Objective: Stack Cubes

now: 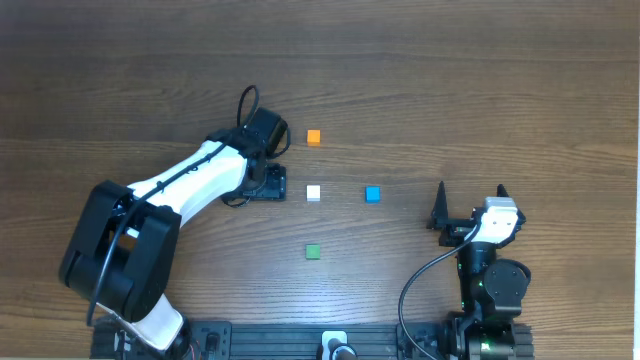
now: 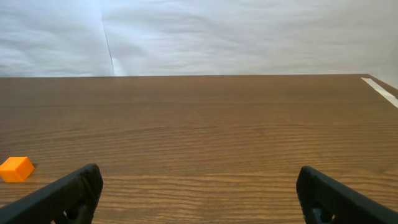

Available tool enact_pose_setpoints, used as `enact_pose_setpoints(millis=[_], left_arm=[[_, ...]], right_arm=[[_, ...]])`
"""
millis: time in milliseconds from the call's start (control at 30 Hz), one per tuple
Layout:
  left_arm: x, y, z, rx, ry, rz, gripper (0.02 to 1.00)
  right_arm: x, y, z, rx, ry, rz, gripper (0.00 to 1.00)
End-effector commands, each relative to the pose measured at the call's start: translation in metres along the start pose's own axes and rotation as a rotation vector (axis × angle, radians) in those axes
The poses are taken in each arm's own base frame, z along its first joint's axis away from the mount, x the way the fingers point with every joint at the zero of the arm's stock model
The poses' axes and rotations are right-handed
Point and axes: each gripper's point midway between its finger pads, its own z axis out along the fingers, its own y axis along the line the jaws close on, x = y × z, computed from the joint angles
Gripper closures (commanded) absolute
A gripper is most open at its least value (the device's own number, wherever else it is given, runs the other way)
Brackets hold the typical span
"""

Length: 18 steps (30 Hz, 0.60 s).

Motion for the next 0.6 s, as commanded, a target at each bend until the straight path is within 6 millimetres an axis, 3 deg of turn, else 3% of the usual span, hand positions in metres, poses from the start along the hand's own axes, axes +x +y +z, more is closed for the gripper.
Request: enact_pose_setpoints(millis=[33,300,600], left_arm=[[0.0039,0.003,0.0047,-0.002,0.016,-0.014,0.356],[0.0045,0.0019,0.0047,0.004,0.019,-0.014,0.669],[0.0024,-0.0028,-0.0032,0.034,0.004,-0.04,0.915]], right_arm=[[0.0018,0.0014,0.0001,-0.008,-0.001,-0.001,0.007],[0.0017,0.0014,0.0001,-0.008,-0.002,-0.001,0.009],[0.0018,0.0014,0.0001,-0.008,-0.001,-0.001,0.009]])
